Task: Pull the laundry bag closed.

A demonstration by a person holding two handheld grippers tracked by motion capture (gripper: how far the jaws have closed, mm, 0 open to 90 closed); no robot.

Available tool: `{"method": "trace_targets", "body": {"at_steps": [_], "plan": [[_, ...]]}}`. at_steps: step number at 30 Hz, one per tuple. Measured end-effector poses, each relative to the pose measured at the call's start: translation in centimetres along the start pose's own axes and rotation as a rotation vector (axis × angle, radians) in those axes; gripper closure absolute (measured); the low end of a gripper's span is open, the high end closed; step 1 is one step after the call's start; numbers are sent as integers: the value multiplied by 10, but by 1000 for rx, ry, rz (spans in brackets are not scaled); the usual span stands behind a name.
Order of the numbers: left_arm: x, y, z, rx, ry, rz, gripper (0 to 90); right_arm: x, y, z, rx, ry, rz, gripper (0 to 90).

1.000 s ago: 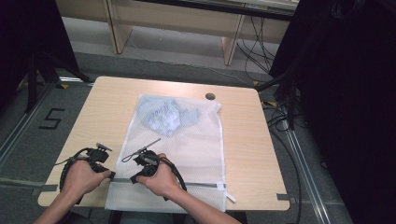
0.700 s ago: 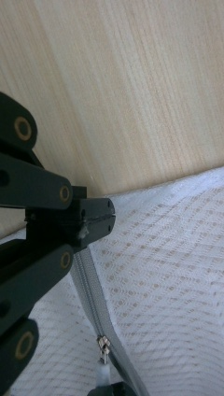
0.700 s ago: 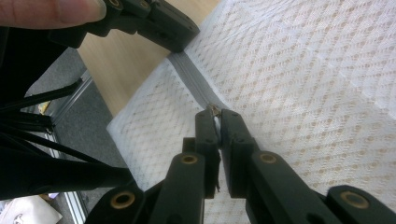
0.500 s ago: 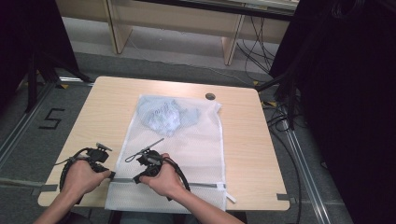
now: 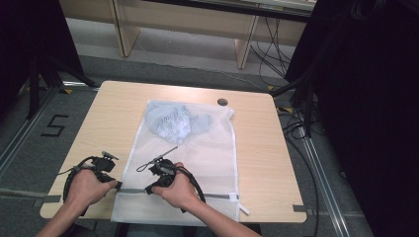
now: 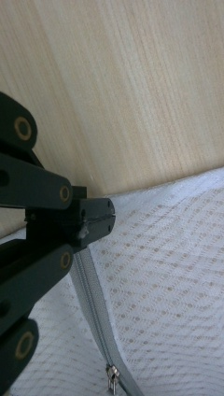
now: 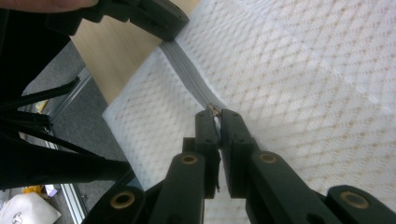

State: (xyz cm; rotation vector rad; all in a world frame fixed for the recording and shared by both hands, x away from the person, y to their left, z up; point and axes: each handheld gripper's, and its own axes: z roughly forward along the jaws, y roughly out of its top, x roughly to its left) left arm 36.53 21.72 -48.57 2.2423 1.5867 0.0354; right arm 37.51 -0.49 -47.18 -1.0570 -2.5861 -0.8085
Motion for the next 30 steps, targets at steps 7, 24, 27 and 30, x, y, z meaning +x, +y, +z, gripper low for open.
{"method": "trace_targets", "body": {"at_steps": [7,24,27,30], "plan": [[1,0,0,0,-2,1,899,-2,-2,-4,-2,-3,9,870],[1,0,0,0,-3,1,899,-5,-7,-10,-1,-4,10,870],[1,0,0,1,-4,-1,899,-6,-7,-10,-1,-7,15,870],[1,0,0,0,-4,1,899,-5,-8,-11,-13,20,33,870]]}}
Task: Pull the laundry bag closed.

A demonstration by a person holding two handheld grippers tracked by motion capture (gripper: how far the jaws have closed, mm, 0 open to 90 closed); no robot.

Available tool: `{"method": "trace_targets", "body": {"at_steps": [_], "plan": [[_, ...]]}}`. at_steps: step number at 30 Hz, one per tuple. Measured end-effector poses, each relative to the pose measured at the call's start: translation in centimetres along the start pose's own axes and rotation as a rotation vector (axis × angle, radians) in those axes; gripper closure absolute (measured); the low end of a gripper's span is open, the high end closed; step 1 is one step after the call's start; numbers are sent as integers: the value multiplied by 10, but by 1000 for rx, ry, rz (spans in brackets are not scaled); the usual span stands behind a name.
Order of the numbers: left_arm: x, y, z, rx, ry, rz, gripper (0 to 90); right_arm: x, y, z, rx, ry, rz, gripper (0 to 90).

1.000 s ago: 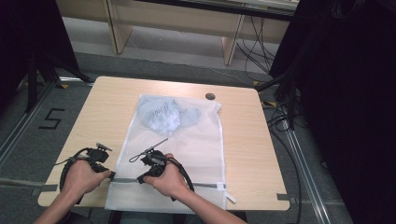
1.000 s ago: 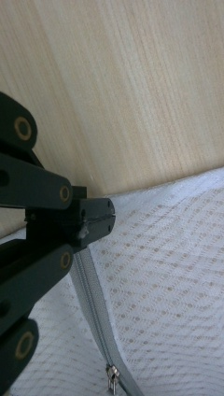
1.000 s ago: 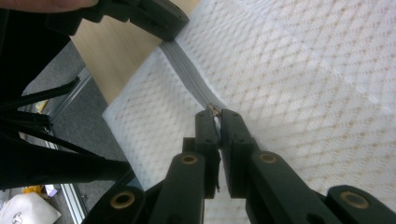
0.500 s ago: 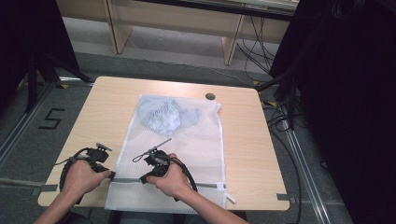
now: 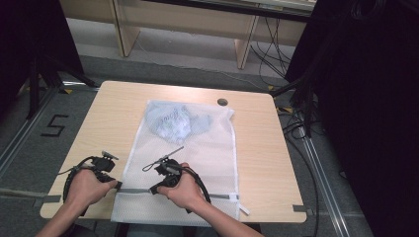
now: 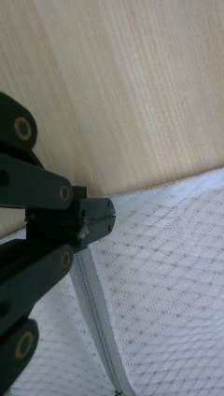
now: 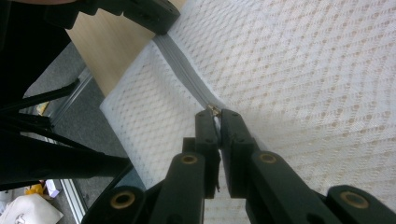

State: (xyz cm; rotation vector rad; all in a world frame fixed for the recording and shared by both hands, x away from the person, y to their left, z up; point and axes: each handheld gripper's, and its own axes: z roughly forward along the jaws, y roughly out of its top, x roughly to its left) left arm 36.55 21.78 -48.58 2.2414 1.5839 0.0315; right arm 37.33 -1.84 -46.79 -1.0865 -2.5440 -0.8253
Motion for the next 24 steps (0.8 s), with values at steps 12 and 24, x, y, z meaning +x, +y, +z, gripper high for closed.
{"method": "trace_targets", "body": {"at_steps": [12,24], "plan": [[-2,0,1,-14,3,-15,899,-3,-2,-2,9,-21,-12,870],[-2,0,1,-15,3,-17,899,-2,-3,-6,10,-26,-18,871]]}}
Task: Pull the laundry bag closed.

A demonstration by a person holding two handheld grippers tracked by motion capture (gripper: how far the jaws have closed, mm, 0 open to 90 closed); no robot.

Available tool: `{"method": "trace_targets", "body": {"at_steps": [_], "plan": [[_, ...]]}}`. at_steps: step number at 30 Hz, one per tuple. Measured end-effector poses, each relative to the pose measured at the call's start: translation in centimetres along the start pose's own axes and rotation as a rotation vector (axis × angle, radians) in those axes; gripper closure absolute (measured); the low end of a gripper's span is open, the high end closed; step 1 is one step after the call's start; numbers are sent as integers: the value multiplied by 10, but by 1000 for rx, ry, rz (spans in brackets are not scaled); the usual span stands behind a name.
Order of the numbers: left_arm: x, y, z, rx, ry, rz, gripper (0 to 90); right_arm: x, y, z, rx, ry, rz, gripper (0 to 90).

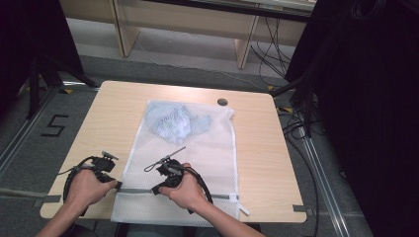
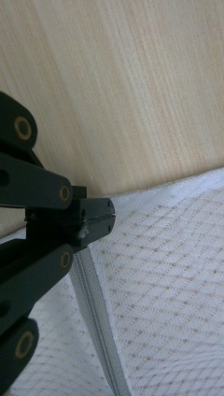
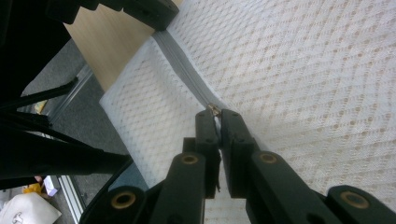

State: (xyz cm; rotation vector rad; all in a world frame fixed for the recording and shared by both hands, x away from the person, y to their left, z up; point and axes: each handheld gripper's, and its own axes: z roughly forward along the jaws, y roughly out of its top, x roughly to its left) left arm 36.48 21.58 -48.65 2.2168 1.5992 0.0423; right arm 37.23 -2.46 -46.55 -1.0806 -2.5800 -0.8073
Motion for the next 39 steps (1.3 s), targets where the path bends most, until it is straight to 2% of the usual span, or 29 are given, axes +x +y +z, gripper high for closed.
{"method": "trace_targets", "body": {"at_steps": [2,3,4,5,6,7,8,9,13,17,19,22,23,26,27,29,30,32,34,35,37,38,39], "plan": [[0,0,0,0,1,0,899,0,0,-1,3,0,10,871],[0,0,0,0,1,1,899,-3,0,-1,-9,-3,-32,871],[0,0,0,0,0,0,899,-1,0,-2,-10,-20,-8,871],[0,0,0,1,0,0,899,-2,0,-2,-9,-21,-14,871],[0,0,0,0,0,0,899,-1,-1,-3,-3,-24,1,871],[0,0,0,0,0,1,899,-2,-1,-3,-1,-1,0,871],[0,0,0,0,1,0,899,-1,-2,-3,3,2,16,871],[0,0,0,0,1,0,899,-3,-2,-3,-5,-1,-19,871],[0,0,0,0,0,1,899,0,-2,-4,-6,11,14,871],[-1,0,0,0,3,0,899,-2,-3,-6,-14,-15,7,871],[0,0,0,0,2,0,899,-3,-4,-6,-10,3,11,871],[-1,0,0,0,3,0,899,-3,-5,-7,-9,-13,7,871],[-1,0,0,0,3,0,899,-3,-5,-7,-13,5,15,871],[0,0,0,0,2,0,899,-5,-6,-9,-10,-4,11,871],[0,0,0,0,2,0,899,-6,-7,-10,-9,-23,-1,871],[0,0,0,0,2,0,899,-5,-7,-10,-13,-26,12,871],[-1,0,0,0,3,0,899,-6,-8,-11,-14,-2,21,871],[0,0,0,0,3,0,899,-7,-9,-12,-15,-9,26,871],[-1,0,0,0,2,0,899,-7,-9,-12,-6,10,35,871],[-1,0,0,0,3,0,899,-7,-9,-13,-14,-11,27,871],[-1,0,0,-1,3,0,899,-9,-10,-14,-8,2,38,871],[0,0,0,0,2,0,899,-9,-11,-14,-17,-10,29,871],[0,0,0,0,2,0,899,-10,-11,-15,-12,11,37,871]]}}
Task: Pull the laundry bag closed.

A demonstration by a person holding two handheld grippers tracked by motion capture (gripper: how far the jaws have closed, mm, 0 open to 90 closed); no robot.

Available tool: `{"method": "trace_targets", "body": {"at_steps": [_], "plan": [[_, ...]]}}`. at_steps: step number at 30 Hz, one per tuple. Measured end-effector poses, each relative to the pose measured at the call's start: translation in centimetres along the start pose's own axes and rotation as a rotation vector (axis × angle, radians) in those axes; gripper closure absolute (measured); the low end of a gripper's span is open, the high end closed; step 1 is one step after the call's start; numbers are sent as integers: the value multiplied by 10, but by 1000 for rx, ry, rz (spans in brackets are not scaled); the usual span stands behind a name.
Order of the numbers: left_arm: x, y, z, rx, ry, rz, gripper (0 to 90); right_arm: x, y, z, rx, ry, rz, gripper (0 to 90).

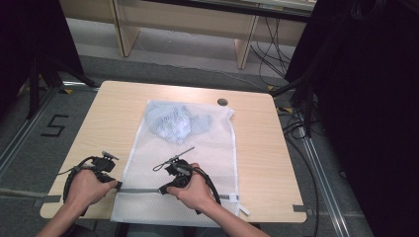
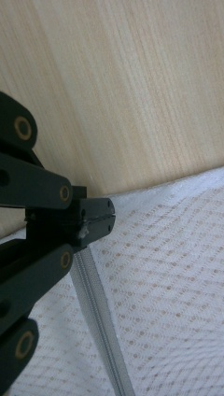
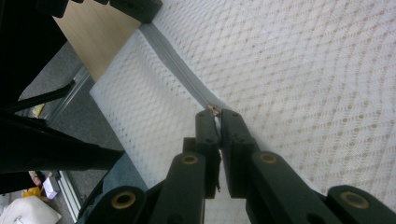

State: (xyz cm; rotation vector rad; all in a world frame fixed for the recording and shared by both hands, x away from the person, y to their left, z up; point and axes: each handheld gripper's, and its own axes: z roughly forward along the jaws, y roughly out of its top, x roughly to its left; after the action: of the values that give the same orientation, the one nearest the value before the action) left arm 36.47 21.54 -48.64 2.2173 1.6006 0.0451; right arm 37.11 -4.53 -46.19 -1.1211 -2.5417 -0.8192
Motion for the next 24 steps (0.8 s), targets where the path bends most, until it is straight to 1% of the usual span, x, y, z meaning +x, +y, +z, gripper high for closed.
{"method": "trace_targets", "body": {"at_steps": [1,2,3,4,6,7,8,9,10,12,13,14,15,16,17,18,20,21,22,23,24], "plan": [[0,0,0,0,1,0,899,-1,0,0,2,2,-6,871],[0,0,0,0,1,0,899,-1,-1,0,-1,-12,-8,871],[0,0,0,0,1,0,899,-1,-1,0,-1,-12,-8,871],[0,0,0,0,2,-1,899,-1,-1,-1,-2,-7,3,871],[0,0,0,0,2,0,899,-1,-1,-1,0,-5,3,871],[0,0,0,0,1,-1,899,-2,-2,-1,-3,-13,-3,871],[0,0,0,0,2,0,899,-2,-2,-2,0,-2,-1,871],[0,0,0,0,2,0,899,-2,-2,-2,0,-2,-1,871],[0,0,0,0,2,-1,899,-3,-2,-2,-10,-29,-22,871],[0,0,0,0,1,-1,899,-3,-2,-2,-9,-26,-25,871],[0,0,0,0,2,-1,899,-3,-3,-3,2,-14,4,871],[0,0,0,0,2,-1,899,-3,-3,-3,2,-14,4,871],[0,0,0,0,2,-1,899,-4,-3,-3,9,-29,-12,871],[0,0,0,0,2,-1,899,-7,-3,-3,2,-36,-44,871],[0,0,0,-1,2,-1,899,-6,-4,-4,7,-39,-11,871],[-1,0,0,-2,1,-2,899,-6,-4,-4,7,-28,-8,871],[0,0,0,-1,2,-1,899,-6,-5,-5,6,-37,2,871],[0,0,0,0,2,-1,899,-7,-5,-5,2,-40,-15,871],[0,0,0,0,1,-1,899,-5,-5,-6,3,-37,11,871],[0,0,0,1,3,-1,899,-5,-5,-6,-8,-21,8,871],[0,0,0,2,2,1,899,-6,-5,-6,-4,-13,10,871]]}}
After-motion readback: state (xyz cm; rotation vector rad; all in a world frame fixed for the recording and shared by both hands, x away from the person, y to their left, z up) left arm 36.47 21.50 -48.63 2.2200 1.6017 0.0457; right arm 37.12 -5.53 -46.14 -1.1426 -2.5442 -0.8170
